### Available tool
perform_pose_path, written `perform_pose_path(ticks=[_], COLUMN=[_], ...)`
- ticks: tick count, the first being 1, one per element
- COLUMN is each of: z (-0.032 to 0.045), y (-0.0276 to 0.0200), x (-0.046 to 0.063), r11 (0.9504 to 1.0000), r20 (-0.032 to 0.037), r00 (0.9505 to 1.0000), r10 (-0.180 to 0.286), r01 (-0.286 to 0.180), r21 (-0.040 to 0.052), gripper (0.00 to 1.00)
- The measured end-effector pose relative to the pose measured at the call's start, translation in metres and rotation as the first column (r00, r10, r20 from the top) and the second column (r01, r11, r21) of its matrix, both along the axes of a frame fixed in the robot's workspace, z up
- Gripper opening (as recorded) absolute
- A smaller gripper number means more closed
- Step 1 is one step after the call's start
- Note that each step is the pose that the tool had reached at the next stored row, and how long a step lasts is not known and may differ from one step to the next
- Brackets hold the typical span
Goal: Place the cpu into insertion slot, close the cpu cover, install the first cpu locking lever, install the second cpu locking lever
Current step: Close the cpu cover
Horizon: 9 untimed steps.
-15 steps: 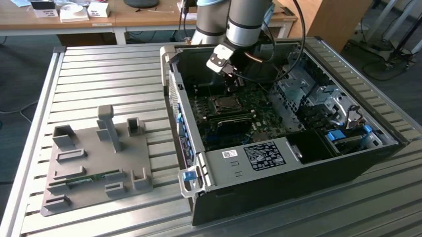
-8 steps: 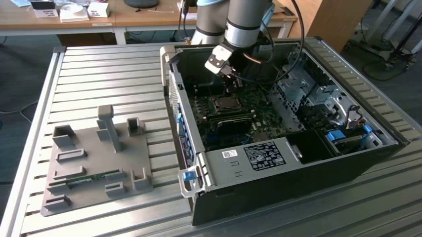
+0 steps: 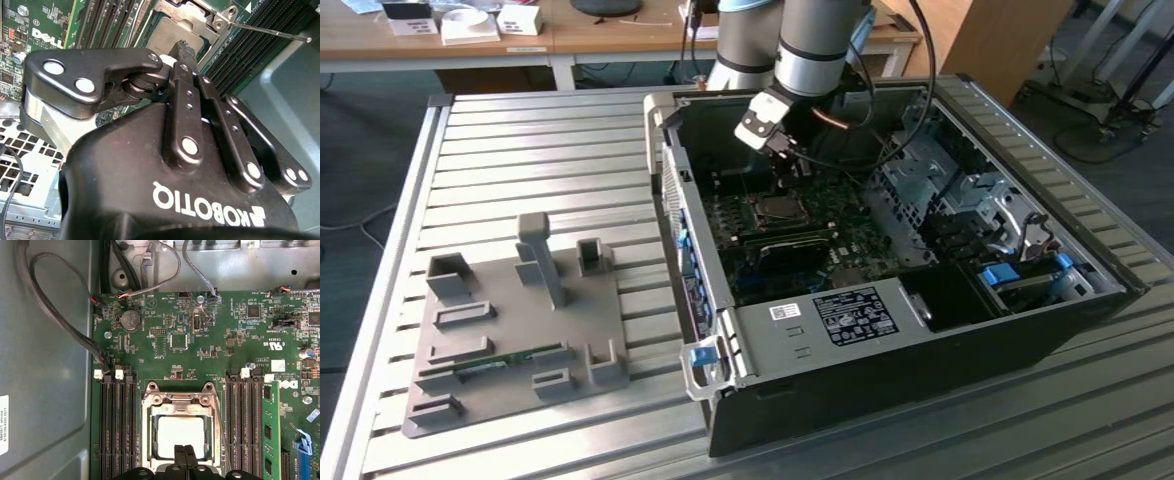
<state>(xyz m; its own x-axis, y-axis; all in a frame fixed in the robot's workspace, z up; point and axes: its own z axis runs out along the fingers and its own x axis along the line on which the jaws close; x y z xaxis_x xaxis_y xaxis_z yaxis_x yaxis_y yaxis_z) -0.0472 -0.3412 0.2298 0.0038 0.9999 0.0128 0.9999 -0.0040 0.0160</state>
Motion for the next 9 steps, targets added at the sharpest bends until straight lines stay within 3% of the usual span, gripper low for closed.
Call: perform_pose_path(ticks=[5,9], z=[-0.0003,-0.0007], y=[0.0,0.0], x=[0.0,0.0], r11=[0.9975,0.9896], r20=[0.0001,0.0], r00=[0.9975,0.9896], r10=[0.071,0.144], r01=[-0.071,-0.144], r21=[0.0,0.0], gripper=[0.11,0.11])
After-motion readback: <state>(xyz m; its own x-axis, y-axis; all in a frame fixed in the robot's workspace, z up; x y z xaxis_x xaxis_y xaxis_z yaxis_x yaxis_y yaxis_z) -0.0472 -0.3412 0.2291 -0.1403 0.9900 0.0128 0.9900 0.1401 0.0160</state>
